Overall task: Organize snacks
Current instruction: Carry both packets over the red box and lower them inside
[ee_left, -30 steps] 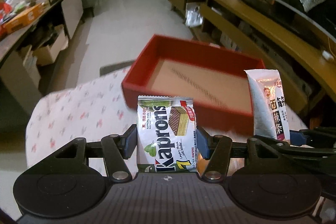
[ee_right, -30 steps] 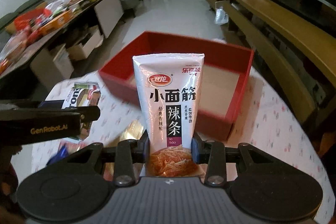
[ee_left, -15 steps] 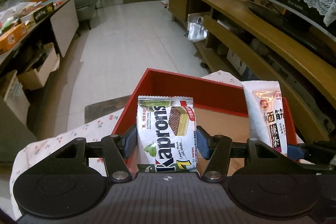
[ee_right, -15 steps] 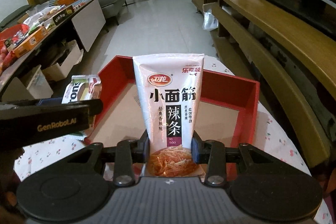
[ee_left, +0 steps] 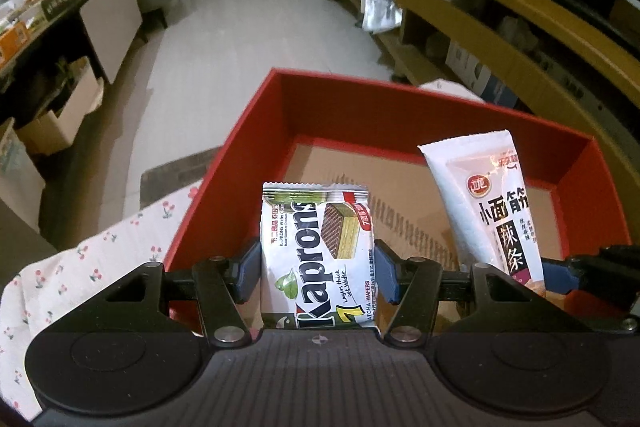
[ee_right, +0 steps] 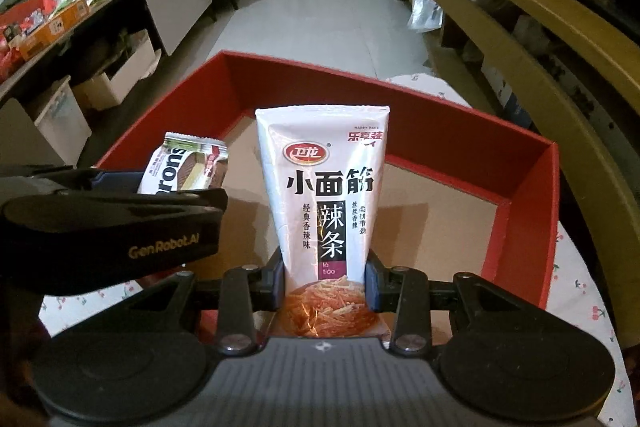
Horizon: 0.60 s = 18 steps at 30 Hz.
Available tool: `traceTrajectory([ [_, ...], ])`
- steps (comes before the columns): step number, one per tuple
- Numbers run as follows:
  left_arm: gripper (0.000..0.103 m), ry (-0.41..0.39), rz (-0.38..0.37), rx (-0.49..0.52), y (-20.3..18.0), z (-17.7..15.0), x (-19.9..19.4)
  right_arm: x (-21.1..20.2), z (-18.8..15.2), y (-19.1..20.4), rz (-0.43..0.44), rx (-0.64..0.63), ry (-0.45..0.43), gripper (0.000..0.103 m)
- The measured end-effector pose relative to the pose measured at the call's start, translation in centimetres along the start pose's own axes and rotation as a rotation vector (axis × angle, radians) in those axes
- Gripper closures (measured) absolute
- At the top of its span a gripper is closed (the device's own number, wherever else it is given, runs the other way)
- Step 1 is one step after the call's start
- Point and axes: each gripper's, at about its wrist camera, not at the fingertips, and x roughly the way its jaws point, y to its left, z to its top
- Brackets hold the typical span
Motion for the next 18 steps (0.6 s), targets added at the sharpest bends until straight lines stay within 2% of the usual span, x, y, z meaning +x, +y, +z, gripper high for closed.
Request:
traceTrajectory([
  [3,0.038,0.021,0.009,0.015,-0.2,-0.6,0.5,0.4,-0.3,-0.4,-0.011,0.011,0.010,0.051],
  [11,0.038,0.015,0.044,0.066,-1.1,-1.1,0.8,0.7,-0.2,-0.7,-0.032,0.018,0.017,0.051],
  [18,0.040,0.018,0.032,0.067,-1.1,-1.1,0.6,0.6,-0.4,-1.1,-0.042,0.026,0.016,0.051],
])
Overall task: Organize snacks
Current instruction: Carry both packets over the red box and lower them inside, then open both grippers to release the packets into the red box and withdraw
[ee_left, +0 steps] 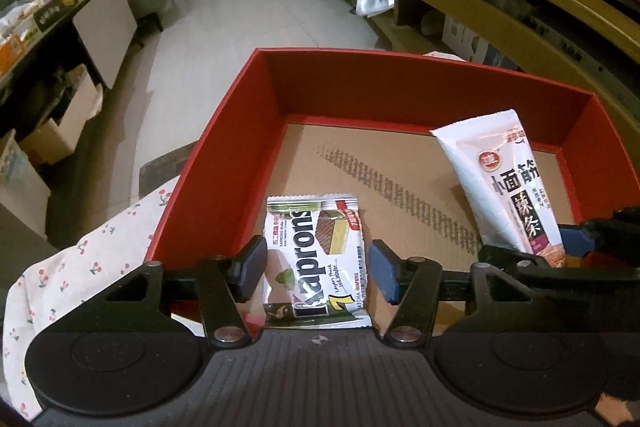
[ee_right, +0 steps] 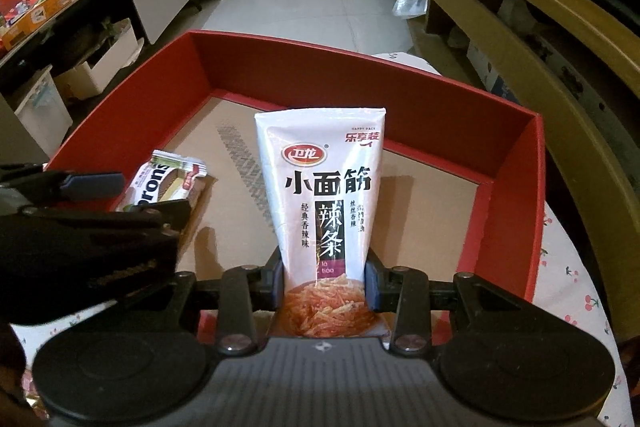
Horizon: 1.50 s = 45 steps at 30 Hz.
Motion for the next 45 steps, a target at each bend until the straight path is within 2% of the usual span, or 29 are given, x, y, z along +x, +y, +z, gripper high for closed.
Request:
traceTrajectory([
  [15,0.039,0.047,-0.001,0.024,-0.6,-1.0,-0.7,0.3,-0.1,0.2,-0.019,-0.040,0.014,0.046],
  [23,0.037,0.080,-0.007,-0.015,-0.2,-1.9,-1.4,-0.3,-0.6,0.9,-0.033,-0.036,0.057,0.041],
  [26,0.034,0.081,0.004,-0.032,0.2,-2.0,-1.6,-1.1,-0.3,0.8,-0.031,-0.022,0.026,0.038],
  [28,0.027,0.076,0.017,-0.053,0.6,-1.8,-1.7,-1.7,0.0,0.6,-0.025,-0.009,-0.010,0.033],
  [31,0.023,0.051,0.015,-0.090,1.3,-1.4,-2.3,-2.5,0.4,0.5,-0.036,0.001,-0.054,0.026],
  [37,0.017,-0.001,0.029,-0.118,1.7,-0.6,-3.6,-3.6,0.7,0.7,-0.043,-0.002,-0.097,0.026],
  [45,0.016,-0.034,0.017,-0.151,2.4,-0.2,-5.1,-5.3,1.0,1.0,-0.035,0.002,-0.136,0.026],
])
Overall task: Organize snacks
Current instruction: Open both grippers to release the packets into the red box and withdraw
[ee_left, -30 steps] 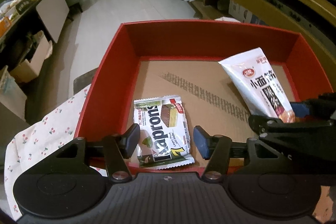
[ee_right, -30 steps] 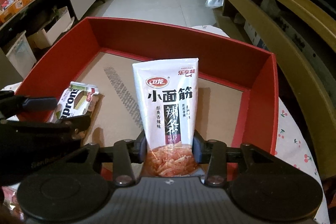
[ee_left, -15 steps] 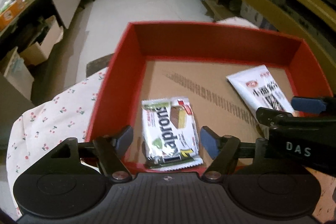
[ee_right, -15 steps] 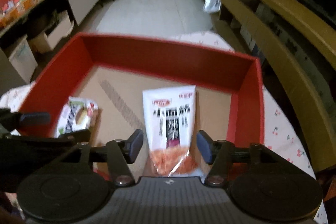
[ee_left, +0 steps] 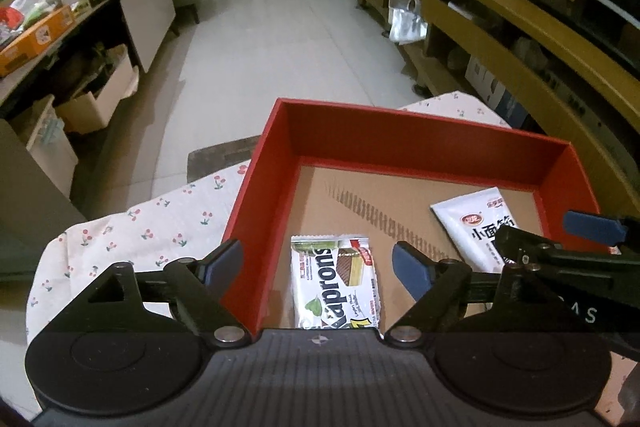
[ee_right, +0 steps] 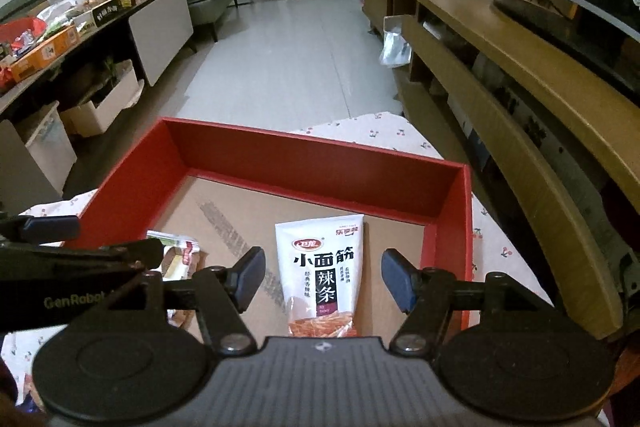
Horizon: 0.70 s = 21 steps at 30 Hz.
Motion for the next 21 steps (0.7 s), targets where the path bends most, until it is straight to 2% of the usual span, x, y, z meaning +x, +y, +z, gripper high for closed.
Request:
traceTrajectory([
  [14,0.016,-0.030,-0.044,-0.003,-0.3,-1.3,-3.4,-3.8,-1.6,-0.7,0.009,0.030,-0.005,0.026],
  [21,0.016,0.002,-0.052,0.004,0.2,-3.5,-4.4,-5.7,-3.8,-0.6,0.010,0.036,0.023,0.026],
])
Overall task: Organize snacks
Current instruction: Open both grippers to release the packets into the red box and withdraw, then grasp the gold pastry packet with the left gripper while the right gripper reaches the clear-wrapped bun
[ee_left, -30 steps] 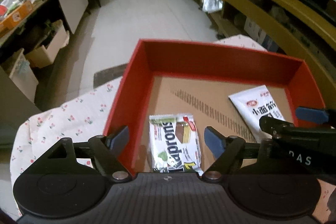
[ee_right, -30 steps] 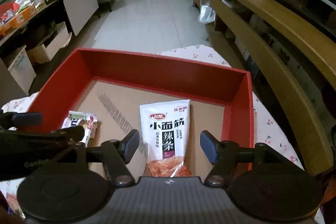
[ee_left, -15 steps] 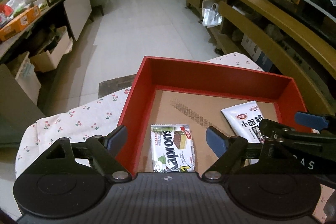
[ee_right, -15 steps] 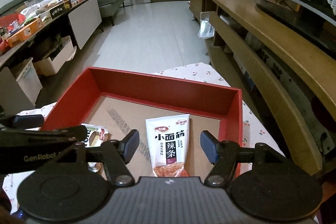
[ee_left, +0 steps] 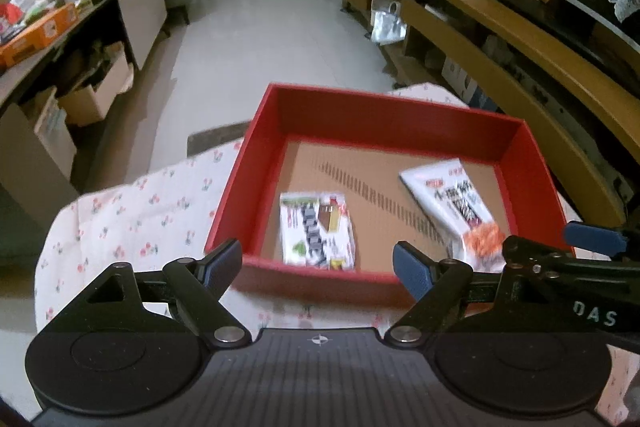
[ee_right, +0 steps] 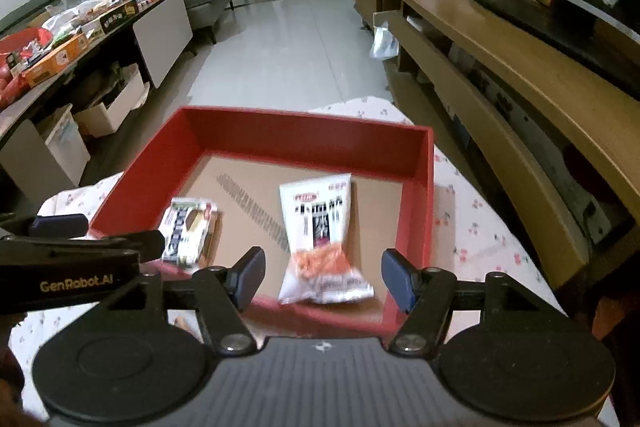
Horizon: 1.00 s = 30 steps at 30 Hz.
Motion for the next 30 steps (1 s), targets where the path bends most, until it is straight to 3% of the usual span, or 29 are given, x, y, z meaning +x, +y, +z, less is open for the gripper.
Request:
traceTrajectory([
  [6,0.016,0.027,-0.030,0.040,-0.6,-2.0,-0.9,-1.9,-2.0,-0.8,0.007,0.030,0.030,0.026],
  [17,0.012,0.073,-0.057,0.216,-4.2,-5.1,-0.6,-3.9,-4.6,-5.2,-0.029,0.155,0.076,0.026],
  [30,0.011,0.098,-0.069,0.244,-3.8,-5.8,-0.1,-2.9,-4.9,-4.1,0.000,0.111,0.112,0.026],
])
